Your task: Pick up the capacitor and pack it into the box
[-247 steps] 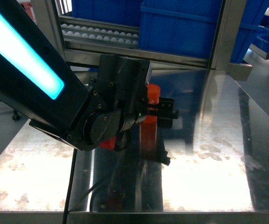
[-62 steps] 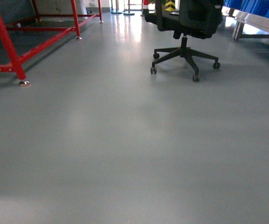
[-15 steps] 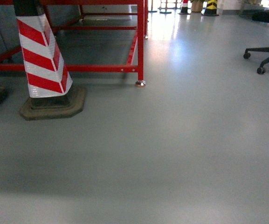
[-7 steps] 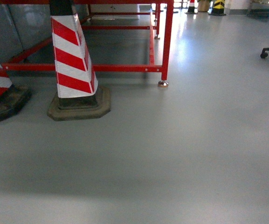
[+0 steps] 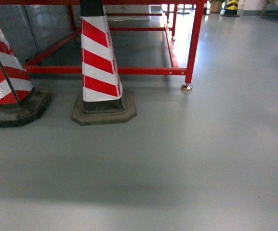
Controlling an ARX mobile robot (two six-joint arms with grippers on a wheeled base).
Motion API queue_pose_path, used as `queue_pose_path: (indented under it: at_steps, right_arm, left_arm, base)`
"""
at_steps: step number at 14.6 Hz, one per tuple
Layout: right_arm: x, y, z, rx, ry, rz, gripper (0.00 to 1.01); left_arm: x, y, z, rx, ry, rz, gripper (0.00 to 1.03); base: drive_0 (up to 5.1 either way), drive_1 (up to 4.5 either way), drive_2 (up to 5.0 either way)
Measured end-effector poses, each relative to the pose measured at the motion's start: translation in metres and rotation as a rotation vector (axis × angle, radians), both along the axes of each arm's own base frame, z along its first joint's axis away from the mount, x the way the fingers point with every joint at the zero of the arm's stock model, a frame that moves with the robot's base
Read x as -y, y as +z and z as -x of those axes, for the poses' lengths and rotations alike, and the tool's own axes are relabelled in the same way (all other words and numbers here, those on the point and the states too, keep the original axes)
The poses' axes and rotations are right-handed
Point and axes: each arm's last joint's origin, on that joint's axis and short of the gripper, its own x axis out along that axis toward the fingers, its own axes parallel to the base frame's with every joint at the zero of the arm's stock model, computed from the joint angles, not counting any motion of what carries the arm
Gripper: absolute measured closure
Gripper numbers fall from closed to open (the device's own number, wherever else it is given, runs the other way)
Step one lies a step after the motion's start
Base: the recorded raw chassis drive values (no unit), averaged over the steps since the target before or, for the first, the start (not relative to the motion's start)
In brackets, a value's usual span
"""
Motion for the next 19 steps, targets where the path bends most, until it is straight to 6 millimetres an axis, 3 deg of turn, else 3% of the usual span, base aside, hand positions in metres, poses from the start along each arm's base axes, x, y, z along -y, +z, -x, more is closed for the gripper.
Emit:
queue_pose_path:
  at_steps: [8, 13, 19]
  right_arm:
    - [0.0000, -0.0001, 0.0000, -0.001, 0.000, 0.000, 0.03]
    - [0.0000, -0.0001, 0.0000, -0.001, 0.001, 0.000, 0.03]
    - [0.0000, 0.0000, 0.0000, 0.000, 0.000, 0.000, 0.03]
  left_arm:
    - [0.0000, 0.0001, 0.0000, 0.001, 0.000, 0.000, 0.59]
    - [-0.0001, 0.0000, 0.0000, 0.000, 0.003, 0.000, 0.59]
    - [0.0000, 0.0000, 0.0000, 0.000, 0.000, 0.000, 0.59]
  base:
    - [-5.0, 2.45, 2.5]
    - [0.0, 0.00, 0.0]
    - [0.1, 4.12, -3.8]
